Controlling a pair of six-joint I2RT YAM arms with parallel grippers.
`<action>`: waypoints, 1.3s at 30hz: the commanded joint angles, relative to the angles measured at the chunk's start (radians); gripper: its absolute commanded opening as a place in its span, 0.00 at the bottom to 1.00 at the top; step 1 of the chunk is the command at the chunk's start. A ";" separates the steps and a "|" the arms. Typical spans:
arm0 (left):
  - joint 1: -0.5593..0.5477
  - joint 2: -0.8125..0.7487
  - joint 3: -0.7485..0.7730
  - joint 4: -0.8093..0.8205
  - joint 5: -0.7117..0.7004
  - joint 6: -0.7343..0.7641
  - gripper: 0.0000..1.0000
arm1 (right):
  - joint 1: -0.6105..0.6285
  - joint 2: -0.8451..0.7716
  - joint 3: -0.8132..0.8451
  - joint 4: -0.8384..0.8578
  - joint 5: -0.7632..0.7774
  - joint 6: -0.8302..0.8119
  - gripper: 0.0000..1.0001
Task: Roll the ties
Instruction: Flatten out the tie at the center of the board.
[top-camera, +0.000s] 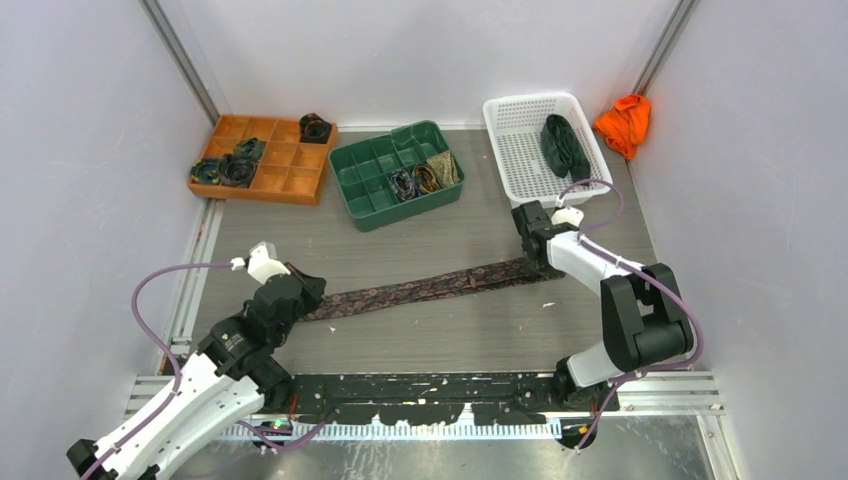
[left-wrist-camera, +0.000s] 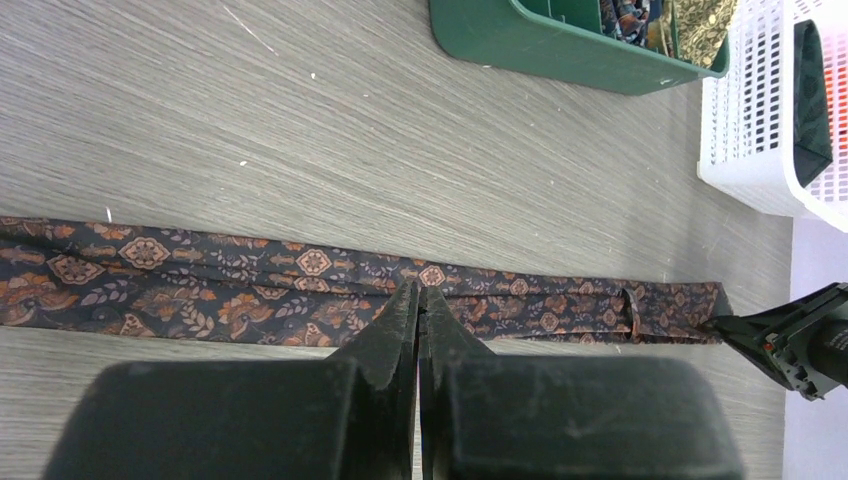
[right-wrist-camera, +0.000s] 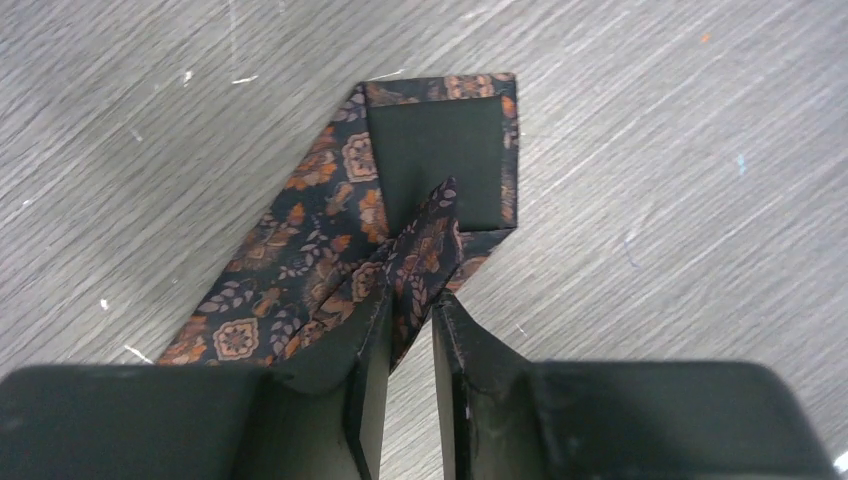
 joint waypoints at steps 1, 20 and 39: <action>0.003 0.002 -0.012 0.056 0.006 -0.005 0.00 | -0.003 -0.042 0.010 -0.057 0.099 0.090 0.28; 0.003 -0.045 -0.043 0.037 0.022 -0.016 0.00 | -0.003 -0.192 -0.088 -0.074 -0.009 0.080 0.36; 0.003 -0.077 -0.065 0.007 -0.003 -0.021 0.00 | -0.148 0.137 0.097 -0.026 -0.128 -0.015 0.31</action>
